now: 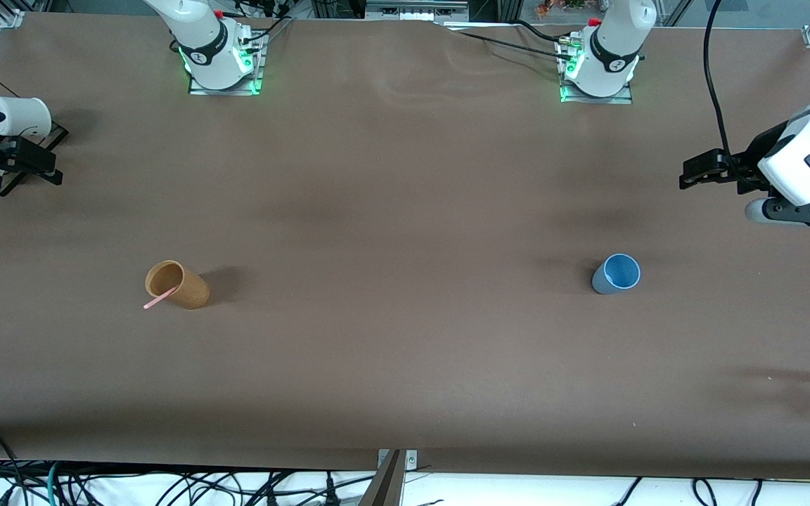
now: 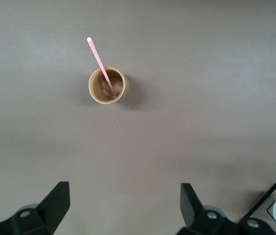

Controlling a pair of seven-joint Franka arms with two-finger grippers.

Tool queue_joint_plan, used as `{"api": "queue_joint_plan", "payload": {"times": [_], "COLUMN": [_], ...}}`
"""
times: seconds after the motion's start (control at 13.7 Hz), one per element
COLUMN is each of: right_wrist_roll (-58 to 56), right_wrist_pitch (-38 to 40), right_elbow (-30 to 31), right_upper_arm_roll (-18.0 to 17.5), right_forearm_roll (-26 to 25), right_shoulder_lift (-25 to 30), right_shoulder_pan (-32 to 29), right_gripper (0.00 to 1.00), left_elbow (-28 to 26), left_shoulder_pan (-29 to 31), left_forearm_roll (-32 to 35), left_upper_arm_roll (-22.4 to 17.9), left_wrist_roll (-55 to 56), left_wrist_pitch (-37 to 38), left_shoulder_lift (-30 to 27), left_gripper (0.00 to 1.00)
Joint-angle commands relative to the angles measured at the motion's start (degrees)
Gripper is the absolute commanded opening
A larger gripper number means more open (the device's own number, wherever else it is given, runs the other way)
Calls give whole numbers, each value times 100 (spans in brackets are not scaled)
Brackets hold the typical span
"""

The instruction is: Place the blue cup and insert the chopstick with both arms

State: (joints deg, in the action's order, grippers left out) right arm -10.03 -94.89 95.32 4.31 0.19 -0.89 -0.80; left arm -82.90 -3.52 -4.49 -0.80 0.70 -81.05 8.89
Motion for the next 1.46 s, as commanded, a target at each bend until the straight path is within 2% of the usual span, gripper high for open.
{"api": "queue_joint_plan", "payload": {"times": [0.0,0.44,0.66,0.8,0.95,1.17,1.24,1.39], "right_wrist_roll": [-113,-113,-113,-113,-113,-113,-113,-113], "right_wrist_pitch": [14,14,14,14,14,14,14,14], "right_elbow": [30,30,30,30,30,30,30,30], "right_upper_arm_roll": [-18,-18,-18,-18,-18,-10,-10,-10], "right_forearm_roll": [86,86,86,86,86,86,86,86], "right_shoulder_lift": [62,62,62,62,62,62,62,62], "right_shoulder_pan": [-35,-35,-35,-35,-35,-35,-35,-35], "right_gripper": [100,100,100,100,100,100,100,100], "left_elbow": [151,151,143,-110,-549,-1541,-1771,-1940], "left_shoulder_pan": [9,62,45,62,53,150,254,378], "left_forearm_roll": [-69,-43,54,447,546,555,563,555], "left_upper_arm_roll": [-8,-8,-17,-8,-8,-17,-17,-17], "left_wrist_roll": [-105,-114,-114,-131,-201,-543,-675,-912], "left_wrist_pitch": [54,54,2,-480,-1138,-2779,-3264,-3733], "left_shoulder_lift": [86,323,674,789,851,956,1009,1201], "left_gripper": [100,100,100,100,100,100,100,100]}}
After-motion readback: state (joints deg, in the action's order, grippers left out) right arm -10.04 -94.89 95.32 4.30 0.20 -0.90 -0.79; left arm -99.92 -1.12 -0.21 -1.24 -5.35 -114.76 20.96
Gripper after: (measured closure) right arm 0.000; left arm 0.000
